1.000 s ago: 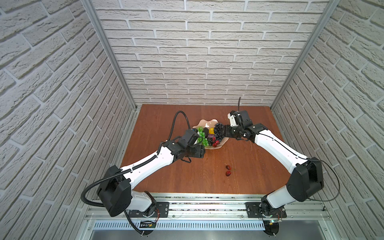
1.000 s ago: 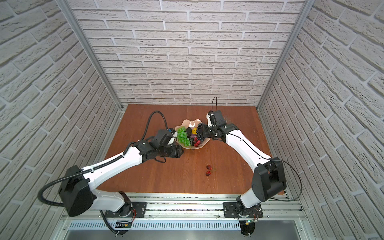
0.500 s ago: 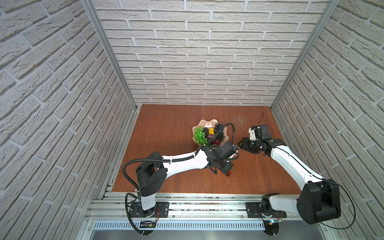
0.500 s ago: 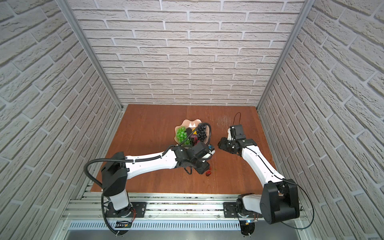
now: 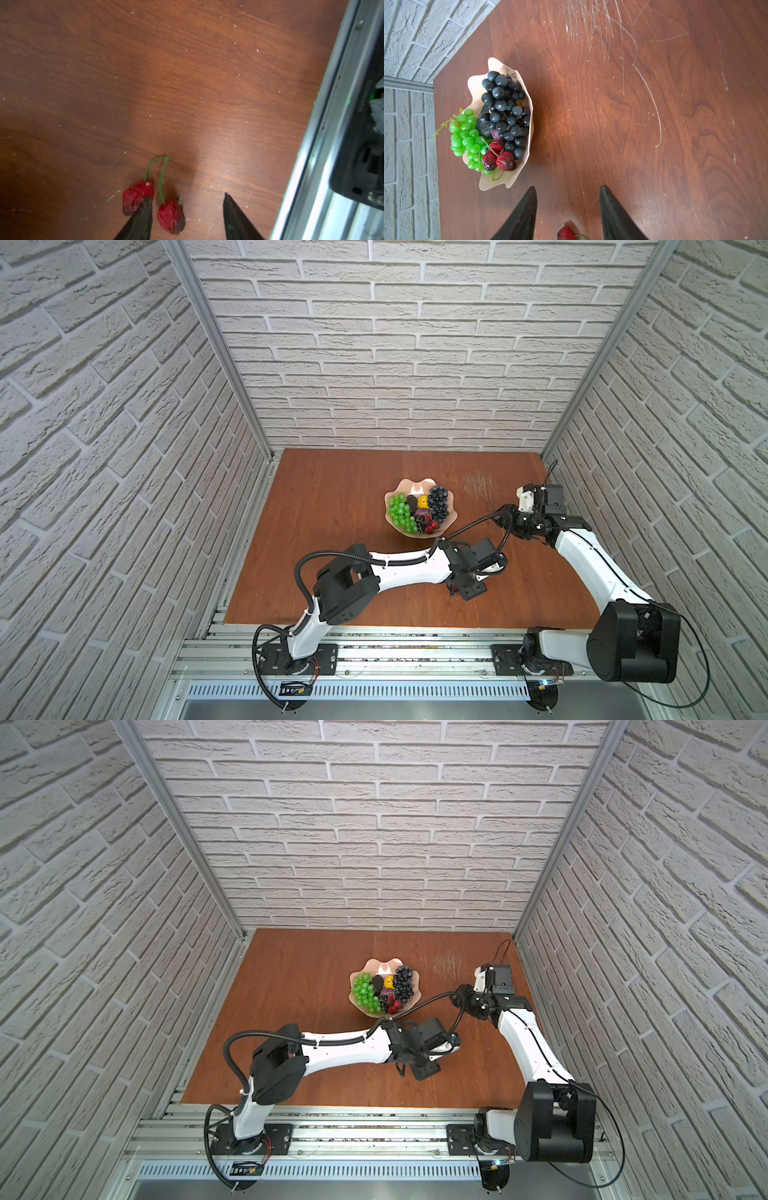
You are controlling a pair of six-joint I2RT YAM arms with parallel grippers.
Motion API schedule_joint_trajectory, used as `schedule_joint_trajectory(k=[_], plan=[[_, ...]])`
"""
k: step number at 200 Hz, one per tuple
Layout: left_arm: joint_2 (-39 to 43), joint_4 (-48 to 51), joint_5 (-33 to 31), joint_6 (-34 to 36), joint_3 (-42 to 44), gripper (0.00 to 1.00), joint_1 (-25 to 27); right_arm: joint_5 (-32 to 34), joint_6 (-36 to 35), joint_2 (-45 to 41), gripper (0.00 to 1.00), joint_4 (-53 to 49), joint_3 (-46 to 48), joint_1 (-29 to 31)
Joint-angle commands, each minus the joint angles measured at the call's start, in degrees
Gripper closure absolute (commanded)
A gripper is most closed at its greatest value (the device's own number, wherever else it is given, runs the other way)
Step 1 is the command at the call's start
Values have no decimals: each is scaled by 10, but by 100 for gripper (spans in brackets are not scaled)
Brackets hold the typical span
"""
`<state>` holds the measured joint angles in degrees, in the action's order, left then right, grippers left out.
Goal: Place and organize the fake fruits in the fruit bowl
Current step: 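Move the left gripper down to the last red cherries while the right withdraws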
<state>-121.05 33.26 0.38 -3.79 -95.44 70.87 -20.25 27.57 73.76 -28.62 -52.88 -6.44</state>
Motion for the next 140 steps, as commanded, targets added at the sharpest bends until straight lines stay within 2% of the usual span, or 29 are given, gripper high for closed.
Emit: schedule_joint_trajectory(k=[1, 52, 76, 140], plan=[[-13, 25, -17, 42, -11, 45, -4, -10, -11, -19, 49, 13, 17, -8], [-35, 21, -24, 69, -19, 47, -15, -11, -15, -23, 50, 13, 32, -13], [-38, 10, -8, 64, -17, 48, -21, -8, -18, -24, 51, 9, 29, -13], [-53, 6, -12, 64, -13, 54, -22, -12, -13, -24, 53, 19, 43, -13]])
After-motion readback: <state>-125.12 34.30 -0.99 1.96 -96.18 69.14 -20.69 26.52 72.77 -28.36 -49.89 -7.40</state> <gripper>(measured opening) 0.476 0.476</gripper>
